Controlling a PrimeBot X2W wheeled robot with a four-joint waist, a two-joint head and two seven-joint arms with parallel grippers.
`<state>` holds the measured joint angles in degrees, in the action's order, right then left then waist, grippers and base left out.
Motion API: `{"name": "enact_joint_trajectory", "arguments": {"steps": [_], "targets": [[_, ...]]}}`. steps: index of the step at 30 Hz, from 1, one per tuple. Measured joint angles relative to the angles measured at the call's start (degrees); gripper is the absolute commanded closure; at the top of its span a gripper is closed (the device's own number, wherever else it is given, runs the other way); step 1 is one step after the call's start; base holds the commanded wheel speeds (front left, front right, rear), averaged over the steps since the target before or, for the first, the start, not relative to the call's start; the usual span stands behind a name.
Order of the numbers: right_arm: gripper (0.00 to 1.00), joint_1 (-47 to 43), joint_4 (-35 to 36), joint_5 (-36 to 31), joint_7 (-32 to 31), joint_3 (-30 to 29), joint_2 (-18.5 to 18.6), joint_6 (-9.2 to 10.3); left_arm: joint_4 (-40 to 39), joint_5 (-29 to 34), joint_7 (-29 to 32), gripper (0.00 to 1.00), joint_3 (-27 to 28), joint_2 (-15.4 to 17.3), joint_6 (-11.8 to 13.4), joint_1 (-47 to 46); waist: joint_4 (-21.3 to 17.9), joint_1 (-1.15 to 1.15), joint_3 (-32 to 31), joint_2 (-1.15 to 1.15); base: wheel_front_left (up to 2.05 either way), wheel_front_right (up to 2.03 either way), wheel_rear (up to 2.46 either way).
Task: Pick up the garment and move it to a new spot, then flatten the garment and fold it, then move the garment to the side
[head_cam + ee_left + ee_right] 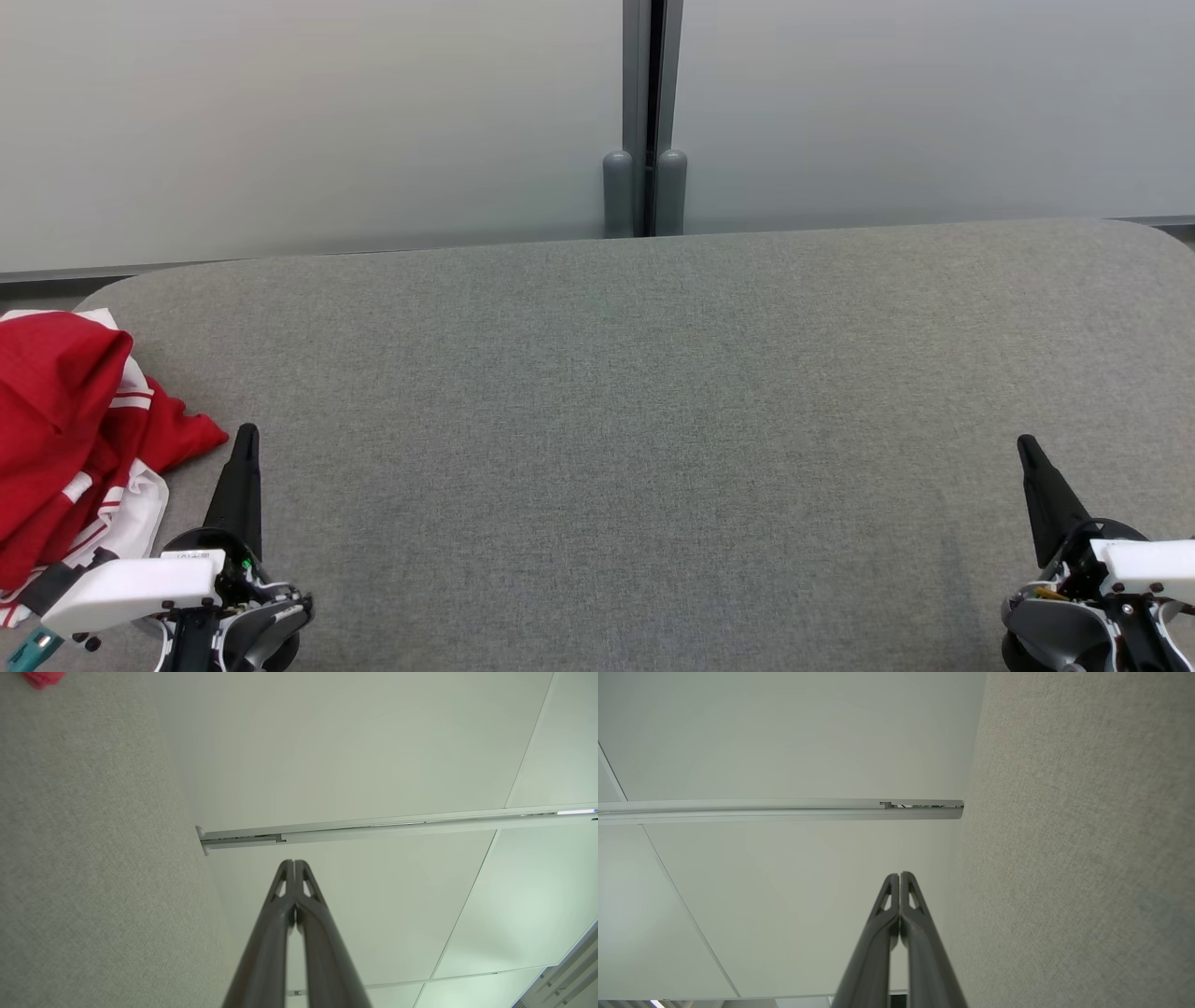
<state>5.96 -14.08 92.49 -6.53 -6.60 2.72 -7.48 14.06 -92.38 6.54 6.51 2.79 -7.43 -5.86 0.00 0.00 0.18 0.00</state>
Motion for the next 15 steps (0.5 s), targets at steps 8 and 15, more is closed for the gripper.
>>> {"name": "enact_joint_trajectory", "arguments": {"steps": [8, 15], "targets": [[1.0, 0.0, 0.0, 0.0, 0.0, 0.0, 0.0, 0.0, 0.0, 0.0, 0.0, 1.0, 0.0, 0.0, 0.0, 0.0, 0.0, 0.0, 0.0, 0.0, 0.0, 0.0, 0.0], [1.0, 0.0, 0.0, 0.0, 0.0, 0.0, 0.0, 0.0, 0.0, 0.0, 0.0, 1.0, 0.0, 0.0, 0.0, 0.0, 0.0, 0.0, 0.0, 0.0, 0.0, 0.0, 0.0]]}}
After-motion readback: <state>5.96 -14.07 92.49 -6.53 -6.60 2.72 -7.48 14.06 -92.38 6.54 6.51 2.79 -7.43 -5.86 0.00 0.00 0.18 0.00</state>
